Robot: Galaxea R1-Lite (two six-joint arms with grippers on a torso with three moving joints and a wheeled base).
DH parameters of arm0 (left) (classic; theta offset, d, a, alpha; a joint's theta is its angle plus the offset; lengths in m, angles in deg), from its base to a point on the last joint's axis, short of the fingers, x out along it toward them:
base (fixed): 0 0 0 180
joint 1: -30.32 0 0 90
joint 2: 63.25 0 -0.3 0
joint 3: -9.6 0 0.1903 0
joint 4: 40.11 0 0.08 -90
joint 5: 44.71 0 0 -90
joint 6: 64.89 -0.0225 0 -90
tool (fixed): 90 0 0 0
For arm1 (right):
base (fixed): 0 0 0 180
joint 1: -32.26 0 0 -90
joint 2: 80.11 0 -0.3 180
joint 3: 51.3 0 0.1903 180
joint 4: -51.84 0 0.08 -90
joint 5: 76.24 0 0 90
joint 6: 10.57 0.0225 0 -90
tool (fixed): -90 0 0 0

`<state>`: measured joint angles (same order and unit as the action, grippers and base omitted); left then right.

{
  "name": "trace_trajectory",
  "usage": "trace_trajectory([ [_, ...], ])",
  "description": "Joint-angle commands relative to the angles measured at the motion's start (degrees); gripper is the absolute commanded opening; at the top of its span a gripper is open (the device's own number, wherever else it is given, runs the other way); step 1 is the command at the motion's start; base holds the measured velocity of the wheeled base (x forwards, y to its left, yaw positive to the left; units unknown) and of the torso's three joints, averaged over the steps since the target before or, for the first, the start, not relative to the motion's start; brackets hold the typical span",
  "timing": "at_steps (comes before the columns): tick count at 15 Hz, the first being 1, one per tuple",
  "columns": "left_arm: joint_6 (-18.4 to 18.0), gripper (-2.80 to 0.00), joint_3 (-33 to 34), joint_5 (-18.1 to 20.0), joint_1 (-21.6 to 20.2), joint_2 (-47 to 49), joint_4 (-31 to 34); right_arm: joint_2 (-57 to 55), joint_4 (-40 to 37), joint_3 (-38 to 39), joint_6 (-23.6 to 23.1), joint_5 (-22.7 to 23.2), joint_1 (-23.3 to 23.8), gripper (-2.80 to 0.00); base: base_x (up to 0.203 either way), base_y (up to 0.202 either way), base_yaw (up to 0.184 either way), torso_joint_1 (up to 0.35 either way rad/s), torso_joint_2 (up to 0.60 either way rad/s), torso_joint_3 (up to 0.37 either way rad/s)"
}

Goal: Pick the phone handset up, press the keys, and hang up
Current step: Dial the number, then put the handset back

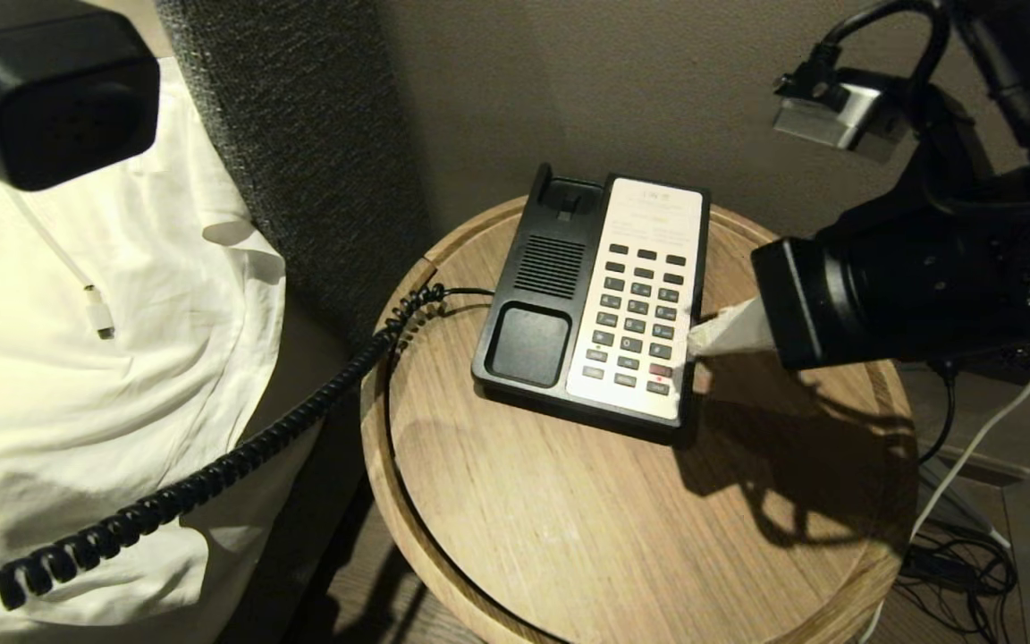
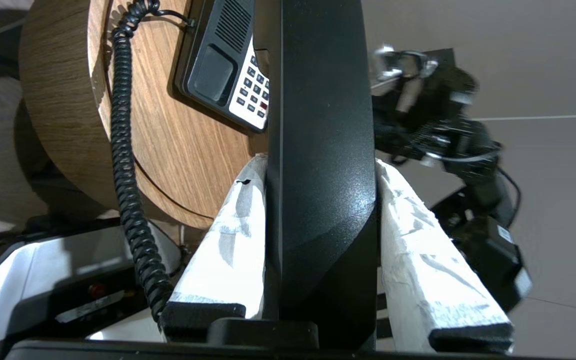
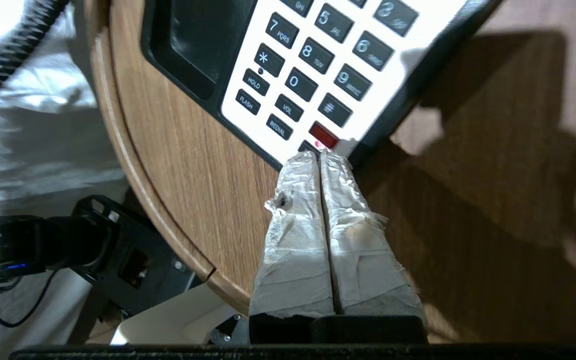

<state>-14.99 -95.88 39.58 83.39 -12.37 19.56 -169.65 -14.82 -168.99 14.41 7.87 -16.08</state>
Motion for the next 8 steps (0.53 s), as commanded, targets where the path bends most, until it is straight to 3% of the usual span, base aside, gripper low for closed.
trace_trajectory([
  [1, -1.10, -2.80, -0.40, -0.15, 0.09, 2.78, 0.33, 4.81, -1.29, 0.33, 0.28, -0.08, 0.00, -2.80, 0.000, 0.000, 0.000, 0.000, 0.00, 0.000],
  [6, -6.45, -2.80, -2.92, -1.24, 0.10, 9.43, 0.36, 12.75, -6.33, -0.08, 1.74, -0.25, 0.83, -2.80, 0.000, 0.000, 0.000, 0.000, 0.00, 0.000],
  [8, -8.34, -2.80, -4.91, -3.44, 0.10, 13.21, 0.48, 15.14, -7.46, -0.13, 1.70, -0.99, 1.25, -2.80, 0.000, 0.000, 0.000, 0.000, 0.00, 0.000],
])
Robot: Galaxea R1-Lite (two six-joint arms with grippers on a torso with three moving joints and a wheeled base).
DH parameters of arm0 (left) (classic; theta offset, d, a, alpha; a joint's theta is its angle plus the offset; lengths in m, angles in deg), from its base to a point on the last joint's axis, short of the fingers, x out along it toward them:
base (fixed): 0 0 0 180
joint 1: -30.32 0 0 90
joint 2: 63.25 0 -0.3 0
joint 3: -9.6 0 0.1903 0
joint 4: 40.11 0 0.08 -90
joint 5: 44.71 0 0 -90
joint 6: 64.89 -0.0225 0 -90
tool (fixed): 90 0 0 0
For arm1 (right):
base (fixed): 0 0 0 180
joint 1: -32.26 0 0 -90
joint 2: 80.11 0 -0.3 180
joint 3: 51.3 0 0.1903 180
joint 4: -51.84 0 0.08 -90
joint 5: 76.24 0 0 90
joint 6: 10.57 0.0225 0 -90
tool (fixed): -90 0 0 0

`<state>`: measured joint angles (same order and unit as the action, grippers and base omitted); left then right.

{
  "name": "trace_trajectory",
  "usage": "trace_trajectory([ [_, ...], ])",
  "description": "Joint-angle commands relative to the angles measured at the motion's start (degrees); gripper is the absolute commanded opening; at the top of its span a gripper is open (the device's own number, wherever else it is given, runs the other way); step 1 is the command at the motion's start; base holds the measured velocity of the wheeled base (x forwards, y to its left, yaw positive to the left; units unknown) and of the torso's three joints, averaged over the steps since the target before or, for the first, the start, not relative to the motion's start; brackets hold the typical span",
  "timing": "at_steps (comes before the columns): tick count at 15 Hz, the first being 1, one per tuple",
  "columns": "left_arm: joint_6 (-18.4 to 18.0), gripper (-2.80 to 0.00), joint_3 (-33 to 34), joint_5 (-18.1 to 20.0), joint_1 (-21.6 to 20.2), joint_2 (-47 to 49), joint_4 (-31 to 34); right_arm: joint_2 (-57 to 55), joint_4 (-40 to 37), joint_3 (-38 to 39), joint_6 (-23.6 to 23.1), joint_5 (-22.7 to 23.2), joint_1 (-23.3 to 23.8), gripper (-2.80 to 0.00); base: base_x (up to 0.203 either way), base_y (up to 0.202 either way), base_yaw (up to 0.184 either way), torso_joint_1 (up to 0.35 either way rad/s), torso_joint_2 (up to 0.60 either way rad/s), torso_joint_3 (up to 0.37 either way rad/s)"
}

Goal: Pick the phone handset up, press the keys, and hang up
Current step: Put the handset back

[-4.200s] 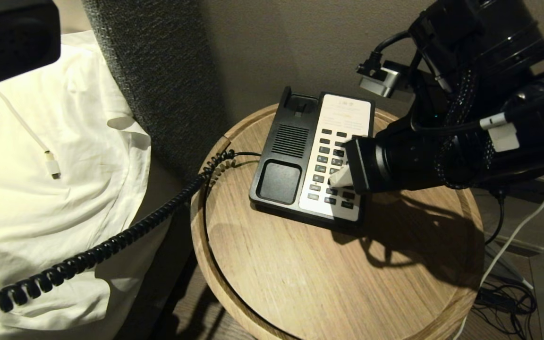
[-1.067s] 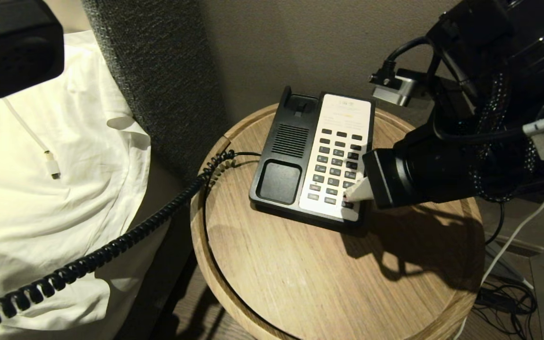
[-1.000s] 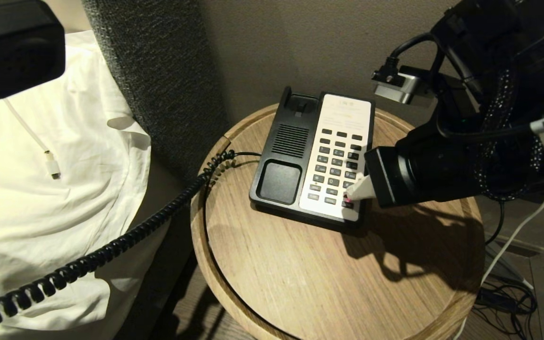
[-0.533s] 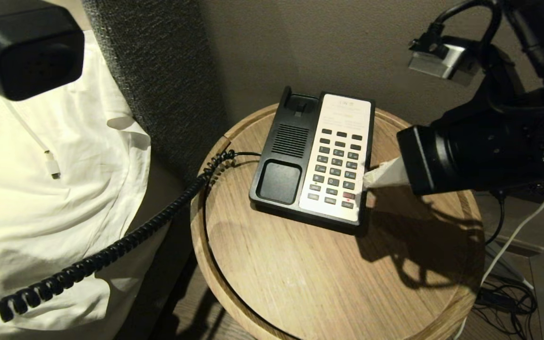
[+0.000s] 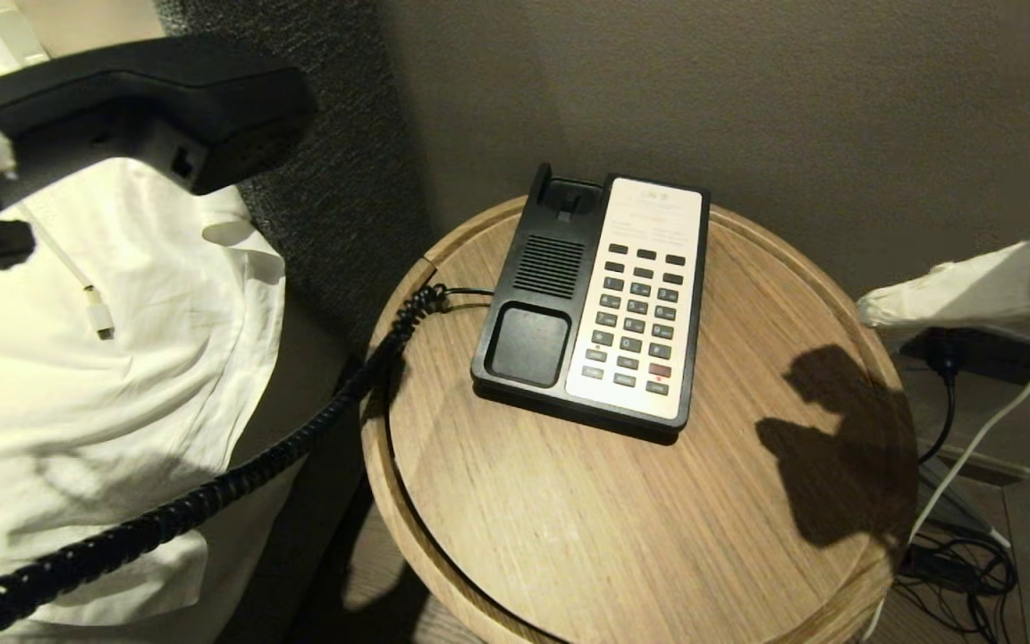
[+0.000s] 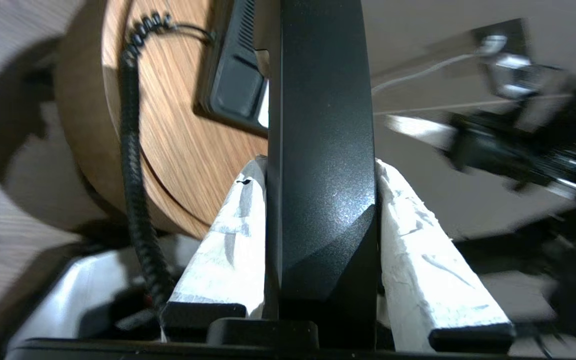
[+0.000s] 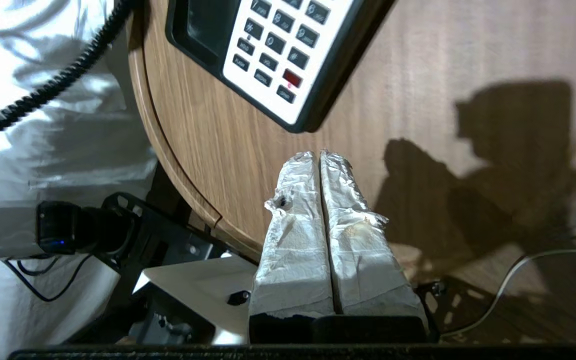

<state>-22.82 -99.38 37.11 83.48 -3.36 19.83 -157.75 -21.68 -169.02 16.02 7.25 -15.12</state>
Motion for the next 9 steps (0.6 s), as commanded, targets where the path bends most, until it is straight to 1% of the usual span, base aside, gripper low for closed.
trace_trajectory([
  [1, -2.57, -2.80, -2.34, -2.22, 0.01, 6.24, 0.13, 4.34, -0.98, -0.13, 0.05, -0.78, 0.34, -2.80, 0.000, 0.000, 0.000, 0.000, 0.00, 0.000],
  [3, -5.96, -2.80, -3.47, -3.79, 0.08, 9.80, 0.04, 6.57, -2.47, -0.21, 0.04, -0.87, 0.35, -2.80, 0.000, 0.000, 0.000, 0.000, 0.00, 0.000],
  [4, -6.97, -2.80, -4.22, -4.65, 0.19, 11.54, -0.05, 7.69, -3.02, -0.25, 0.04, -0.87, 0.35, -2.80, 0.000, 0.000, 0.000, 0.000, 0.00, 0.000],
  [7, -7.71, -2.80, -8.68, -6.30, 0.28, 17.21, -0.03, 10.72, -4.89, -0.39, 0.05, -0.94, 0.34, -2.80, 0.000, 0.000, 0.000, 0.000, 0.00, 0.000],
  [8, -8.35, -2.80, -10.14, -7.29, 0.33, 19.51, -0.06, 11.86, -5.28, -0.46, 0.04, -1.02, 0.35, -2.80, 0.000, 0.000, 0.000, 0.000, 0.00, 0.000],
  [9, -9.87, -2.80, -11.05, -8.50, 0.40, 21.44, -0.08, 12.95, -5.66, -0.47, 0.04, -1.04, 0.35, -2.80, 0.000, 0.000, 0.000, 0.000, 0.00, 0.000],
])
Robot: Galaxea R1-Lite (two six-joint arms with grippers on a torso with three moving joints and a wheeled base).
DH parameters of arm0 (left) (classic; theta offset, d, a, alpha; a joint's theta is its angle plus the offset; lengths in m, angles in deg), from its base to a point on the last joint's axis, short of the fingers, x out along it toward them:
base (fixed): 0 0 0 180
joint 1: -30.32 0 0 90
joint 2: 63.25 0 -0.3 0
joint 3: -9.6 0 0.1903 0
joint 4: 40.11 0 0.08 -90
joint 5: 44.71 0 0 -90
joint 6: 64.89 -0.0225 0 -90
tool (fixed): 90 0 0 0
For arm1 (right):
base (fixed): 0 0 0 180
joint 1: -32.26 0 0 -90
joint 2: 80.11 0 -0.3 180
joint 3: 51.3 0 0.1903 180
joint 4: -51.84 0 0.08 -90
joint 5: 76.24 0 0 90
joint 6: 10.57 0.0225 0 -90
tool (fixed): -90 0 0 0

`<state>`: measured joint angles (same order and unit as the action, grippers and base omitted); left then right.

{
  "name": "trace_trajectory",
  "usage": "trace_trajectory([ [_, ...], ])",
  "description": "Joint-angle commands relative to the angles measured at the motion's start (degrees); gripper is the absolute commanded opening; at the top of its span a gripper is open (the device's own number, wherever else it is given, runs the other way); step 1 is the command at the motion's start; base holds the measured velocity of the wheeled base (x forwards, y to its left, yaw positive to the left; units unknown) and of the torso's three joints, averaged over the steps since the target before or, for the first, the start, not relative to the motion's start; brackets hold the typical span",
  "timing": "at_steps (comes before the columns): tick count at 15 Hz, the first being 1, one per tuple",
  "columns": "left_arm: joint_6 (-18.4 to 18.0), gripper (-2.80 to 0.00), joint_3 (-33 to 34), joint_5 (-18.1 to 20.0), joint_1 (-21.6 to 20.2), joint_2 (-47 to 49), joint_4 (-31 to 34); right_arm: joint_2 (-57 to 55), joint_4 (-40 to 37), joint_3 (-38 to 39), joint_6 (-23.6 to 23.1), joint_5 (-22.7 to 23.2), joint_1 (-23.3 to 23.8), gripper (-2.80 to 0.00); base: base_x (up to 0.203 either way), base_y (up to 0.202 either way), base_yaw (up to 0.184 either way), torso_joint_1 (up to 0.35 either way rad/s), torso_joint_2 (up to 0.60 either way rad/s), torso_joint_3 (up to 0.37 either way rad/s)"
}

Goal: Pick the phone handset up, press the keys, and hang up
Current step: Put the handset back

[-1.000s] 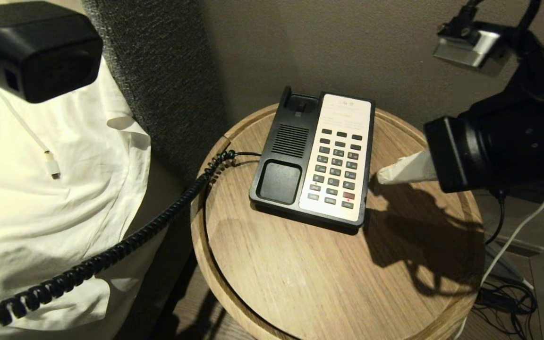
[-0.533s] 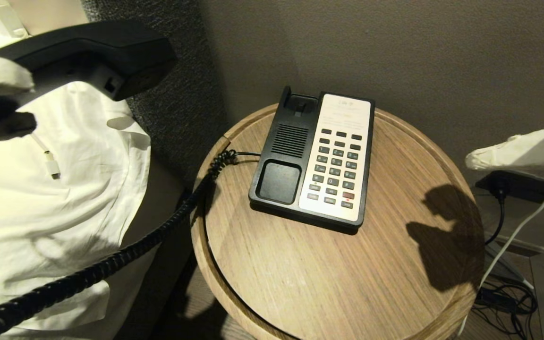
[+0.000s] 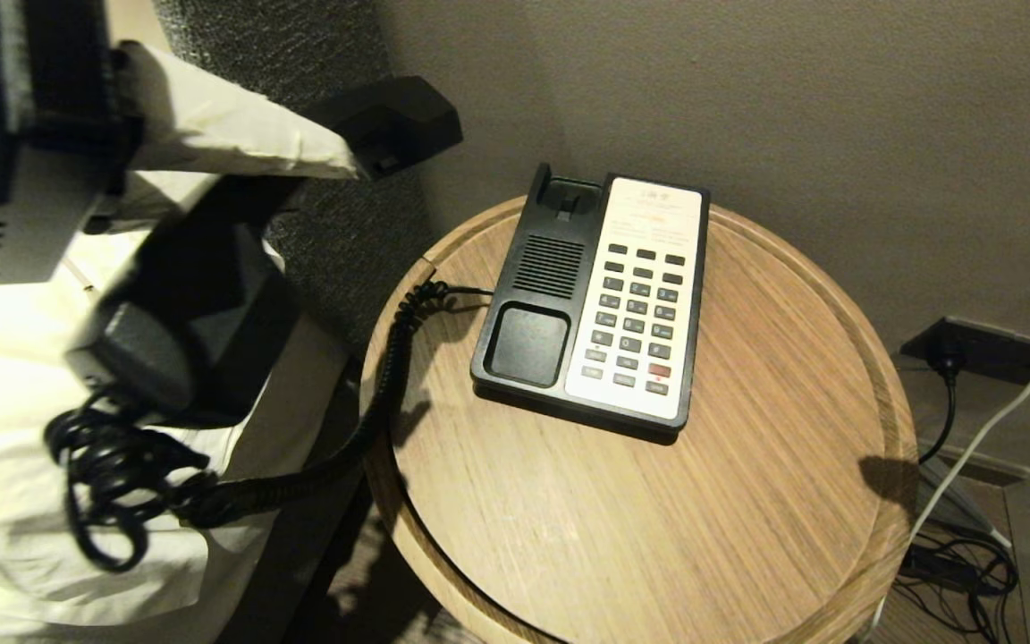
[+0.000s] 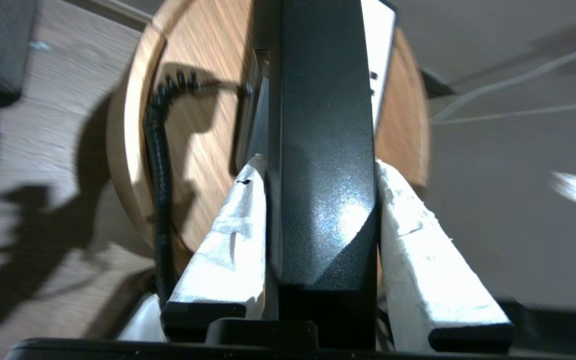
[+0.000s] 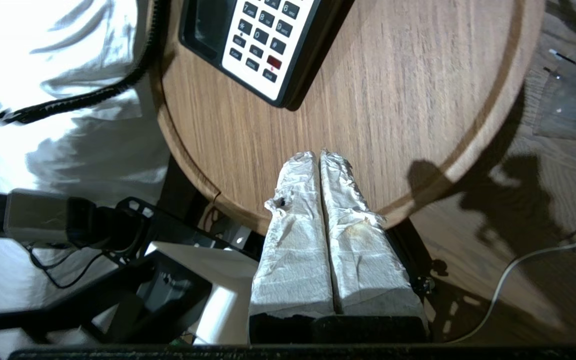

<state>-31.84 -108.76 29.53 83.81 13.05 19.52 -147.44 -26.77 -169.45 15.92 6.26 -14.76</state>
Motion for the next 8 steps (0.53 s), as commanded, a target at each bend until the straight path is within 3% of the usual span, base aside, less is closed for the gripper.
trace_trajectory([
  [1, -3.22, -2.80, -2.11, -2.35, 0.13, 6.96, 0.15, 3.88, -1.45, -0.05, 0.14, -0.06, 0.00, -2.80, 0.000, 0.000, 0.000, 0.000, 0.00, 0.000],
  [8, -9.43, -2.80, -4.88, -7.22, 0.73, 17.05, -11.42, 11.23, -3.83, 0.72, 0.31, -0.13, 0.02, -2.80, 0.000, 0.000, 0.000, 0.000, 0.00, 0.000],
])
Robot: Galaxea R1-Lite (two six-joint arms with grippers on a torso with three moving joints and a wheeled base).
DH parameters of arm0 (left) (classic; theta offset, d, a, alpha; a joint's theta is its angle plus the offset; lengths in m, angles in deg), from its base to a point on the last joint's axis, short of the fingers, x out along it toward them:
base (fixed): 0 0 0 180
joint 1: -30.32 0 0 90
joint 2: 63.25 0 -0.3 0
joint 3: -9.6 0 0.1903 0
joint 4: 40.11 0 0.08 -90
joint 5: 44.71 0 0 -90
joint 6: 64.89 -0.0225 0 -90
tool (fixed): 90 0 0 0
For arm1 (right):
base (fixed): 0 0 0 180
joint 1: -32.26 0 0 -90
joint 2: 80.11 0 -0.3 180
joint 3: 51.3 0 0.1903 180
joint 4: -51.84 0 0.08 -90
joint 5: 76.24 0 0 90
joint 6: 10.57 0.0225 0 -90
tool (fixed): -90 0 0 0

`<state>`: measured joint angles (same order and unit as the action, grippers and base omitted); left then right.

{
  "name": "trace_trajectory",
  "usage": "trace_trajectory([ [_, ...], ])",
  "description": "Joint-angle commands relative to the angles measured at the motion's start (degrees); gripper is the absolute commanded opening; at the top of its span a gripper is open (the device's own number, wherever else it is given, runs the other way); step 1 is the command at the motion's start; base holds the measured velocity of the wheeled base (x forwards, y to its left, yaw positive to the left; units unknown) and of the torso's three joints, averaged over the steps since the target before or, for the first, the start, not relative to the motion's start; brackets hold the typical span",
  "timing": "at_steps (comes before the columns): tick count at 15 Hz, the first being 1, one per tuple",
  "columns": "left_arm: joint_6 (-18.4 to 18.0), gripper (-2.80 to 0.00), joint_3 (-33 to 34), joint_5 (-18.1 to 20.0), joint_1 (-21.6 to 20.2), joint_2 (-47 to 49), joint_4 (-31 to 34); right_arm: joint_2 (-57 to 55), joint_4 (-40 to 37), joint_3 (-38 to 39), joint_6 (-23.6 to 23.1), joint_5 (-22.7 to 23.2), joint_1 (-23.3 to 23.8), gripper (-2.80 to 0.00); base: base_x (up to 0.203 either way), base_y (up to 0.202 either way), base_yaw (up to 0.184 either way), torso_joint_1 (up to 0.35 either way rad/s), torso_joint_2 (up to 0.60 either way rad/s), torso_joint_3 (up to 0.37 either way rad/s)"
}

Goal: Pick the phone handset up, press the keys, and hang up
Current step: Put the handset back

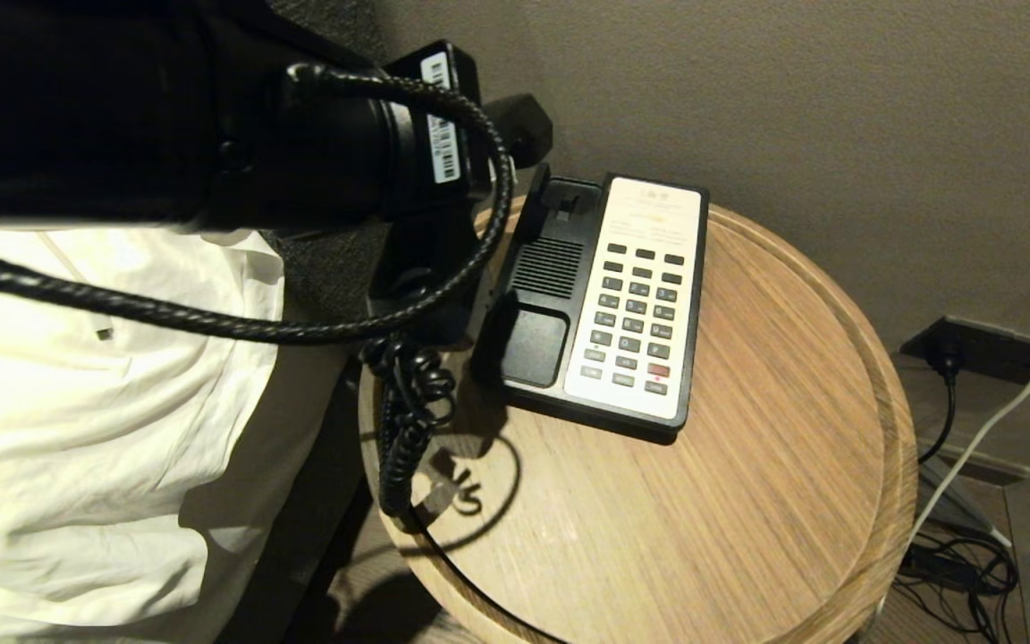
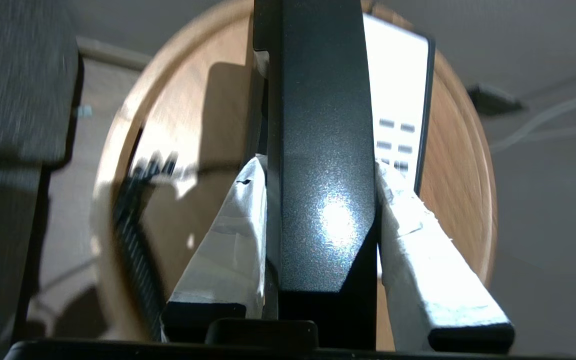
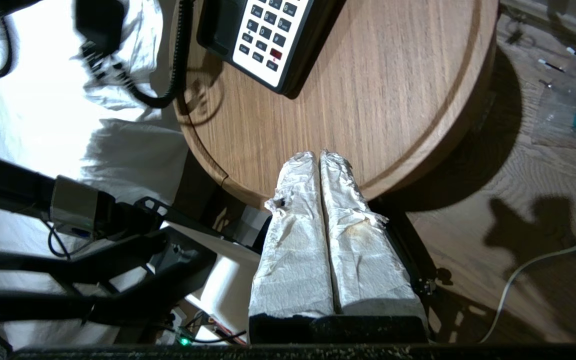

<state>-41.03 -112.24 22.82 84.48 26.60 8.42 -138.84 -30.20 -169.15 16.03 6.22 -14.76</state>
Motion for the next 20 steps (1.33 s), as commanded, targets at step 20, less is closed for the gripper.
trace_trajectory([
  [20, -6.81, -2.80, -5.23, -6.01, 1.01, 10.44, -2.58, 9.95, -0.18, 10.12, 2.01, 0.24, 1.05, -2.80, 0.000, 0.000, 0.000, 0.000, 0.00, 0.000],
])
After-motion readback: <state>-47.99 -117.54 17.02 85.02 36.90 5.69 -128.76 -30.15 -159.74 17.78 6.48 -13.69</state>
